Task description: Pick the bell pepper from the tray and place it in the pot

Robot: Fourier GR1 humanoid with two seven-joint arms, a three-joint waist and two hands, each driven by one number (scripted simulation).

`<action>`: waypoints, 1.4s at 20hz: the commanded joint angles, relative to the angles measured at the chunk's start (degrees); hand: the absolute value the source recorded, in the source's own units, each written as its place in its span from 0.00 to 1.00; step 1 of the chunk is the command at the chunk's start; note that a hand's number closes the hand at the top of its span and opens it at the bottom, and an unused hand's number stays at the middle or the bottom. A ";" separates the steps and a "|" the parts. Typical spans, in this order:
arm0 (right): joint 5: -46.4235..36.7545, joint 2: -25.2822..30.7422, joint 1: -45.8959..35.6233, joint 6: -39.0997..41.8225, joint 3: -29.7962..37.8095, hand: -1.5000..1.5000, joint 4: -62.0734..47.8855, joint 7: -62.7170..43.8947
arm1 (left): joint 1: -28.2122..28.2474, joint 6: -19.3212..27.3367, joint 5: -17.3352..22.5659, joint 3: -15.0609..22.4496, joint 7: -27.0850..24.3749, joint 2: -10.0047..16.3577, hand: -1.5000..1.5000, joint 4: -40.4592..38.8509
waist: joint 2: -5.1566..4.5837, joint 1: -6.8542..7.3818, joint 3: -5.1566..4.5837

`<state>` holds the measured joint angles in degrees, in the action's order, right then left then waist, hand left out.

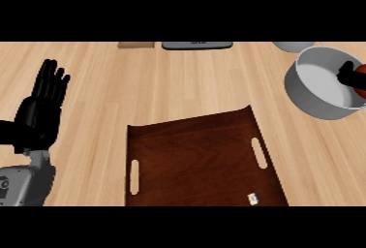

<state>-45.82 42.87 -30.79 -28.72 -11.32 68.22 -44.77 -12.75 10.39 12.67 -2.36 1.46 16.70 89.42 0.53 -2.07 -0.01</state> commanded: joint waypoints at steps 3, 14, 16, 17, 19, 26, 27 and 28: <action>7.66 4.55 10.32 -1.10 9.13 1.00 1.90 11.05 | -3.24 1.24 -3.19 1.56 0.40 -1.98 0.50 -1.72 | -0.49 1.45 0.03; 9.33 1.01 1.97 -0.38 14.98 1.00 -28.28 30.03 | -3.51 -1.53 -2.30 0.45 0.50 -2.80 0.50 -1.72 | -0.91 3.18 0.09; 16.88 -0.08 2.06 2.93 19.13 1.00 -29.95 34.50 | -3.98 -1.60 -2.62 0.66 -0.33 -3.20 0.50 -3.24 | -1.05 3.07 0.17; 20.04 -0.34 5.02 4.95 20.87 1.00 -27.62 34.37 | -1.19 -3.06 -0.53 -1.48 1.36 -0.74 0.50 0.52 | -0.61 2.84 0.15; 20.77 -3.12 1.99 5.49 21.40 0.00 -32.52 37.41 | -4.46 -2.76 -1.28 -0.73 1.35 -1.62 0.50 -1.63 | -0.94 3.14 0.16; 22.60 -2.53 -3.04 6.80 24.78 0.00 -40.66 54.16 | -5.45 -0.54 -3.48 0.02 3.67 -2.61 0.50 0.32 | -0.97 3.37 0.17; 24.56 -3.66 -1.16 5.10 26.43 0.00 -38.21 56.35 | -3.02 -2.39 -2.91 0.16 0.38 -3.41 0.50 -1.79 | -0.82 2.77 0.11; 25.51 -1.63 -3.48 6.85 27.58 0.00 -38.80 57.80 | -4.31 -3.58 -1.07 -2.20 1.43 -1.49 0.50 -2.16 | -0.91 3.04 0.13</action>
<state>-23.12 40.81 -32.02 -22.36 13.22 31.28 5.99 -16.33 8.05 10.37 -2.68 2.54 14.04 88.21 -0.17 0.91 -0.18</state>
